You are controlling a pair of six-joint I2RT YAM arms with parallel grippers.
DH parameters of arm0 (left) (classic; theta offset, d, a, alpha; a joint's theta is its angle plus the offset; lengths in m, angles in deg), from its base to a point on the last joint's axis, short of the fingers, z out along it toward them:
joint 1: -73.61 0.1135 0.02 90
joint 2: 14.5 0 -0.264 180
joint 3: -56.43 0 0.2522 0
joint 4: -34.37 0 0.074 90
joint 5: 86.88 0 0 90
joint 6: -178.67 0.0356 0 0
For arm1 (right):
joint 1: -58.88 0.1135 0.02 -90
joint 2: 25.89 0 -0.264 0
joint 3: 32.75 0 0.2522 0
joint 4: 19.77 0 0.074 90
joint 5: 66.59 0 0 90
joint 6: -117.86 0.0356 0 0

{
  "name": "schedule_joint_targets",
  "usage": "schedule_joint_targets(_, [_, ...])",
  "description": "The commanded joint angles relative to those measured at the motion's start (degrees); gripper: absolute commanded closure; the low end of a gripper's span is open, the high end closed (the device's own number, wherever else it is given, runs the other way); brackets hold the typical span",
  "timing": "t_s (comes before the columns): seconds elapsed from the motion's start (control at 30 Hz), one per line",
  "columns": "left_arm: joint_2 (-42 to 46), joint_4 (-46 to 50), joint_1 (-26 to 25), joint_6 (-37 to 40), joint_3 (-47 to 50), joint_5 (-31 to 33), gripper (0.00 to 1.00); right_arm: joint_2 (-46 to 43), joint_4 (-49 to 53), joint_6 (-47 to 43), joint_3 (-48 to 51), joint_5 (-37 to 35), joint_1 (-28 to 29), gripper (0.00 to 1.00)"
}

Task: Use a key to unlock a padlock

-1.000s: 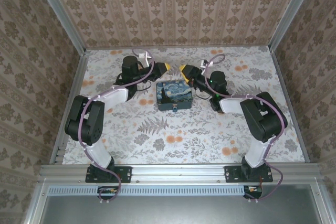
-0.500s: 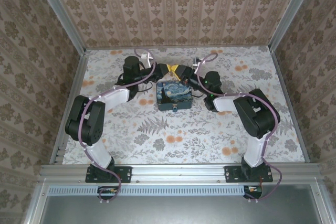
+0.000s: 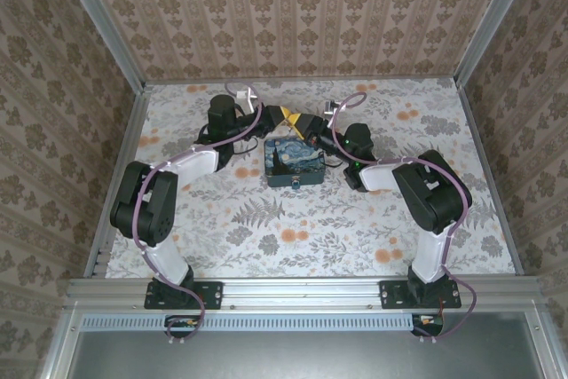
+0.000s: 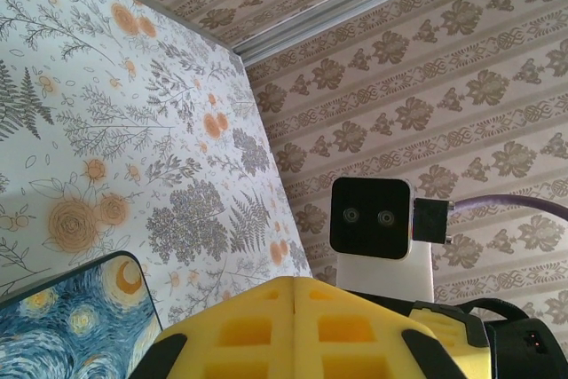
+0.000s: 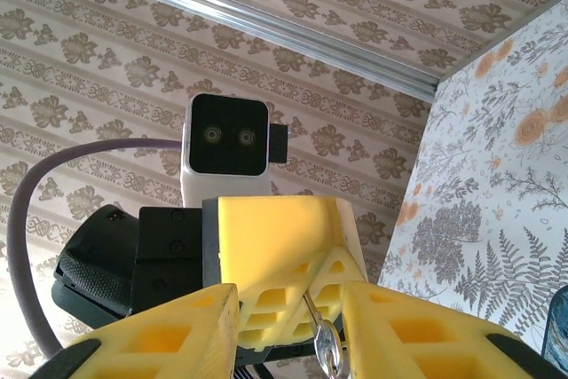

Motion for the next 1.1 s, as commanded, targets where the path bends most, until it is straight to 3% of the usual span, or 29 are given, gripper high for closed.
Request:
schedule_joint_targets(0.0, [0.7,-2.1,-0.2,-0.7,-1.1,0.6,1.00,1.2,-3.1,-0.1,1.0,-0.4,0.5,0.64])
schedule_joint_targets(0.53, [0.9,-2.3,-0.2,-0.8,-0.9,1.3,1.00,2.0,-3.2,0.5,0.8,-0.6,1.2,0.73])
schedule_joint_targets(1.07, [1.2,-2.9,-0.2,-1.1,-0.2,1.5,1.00,1.6,-3.3,0.4,1.8,-1.9,0.7,1.00])
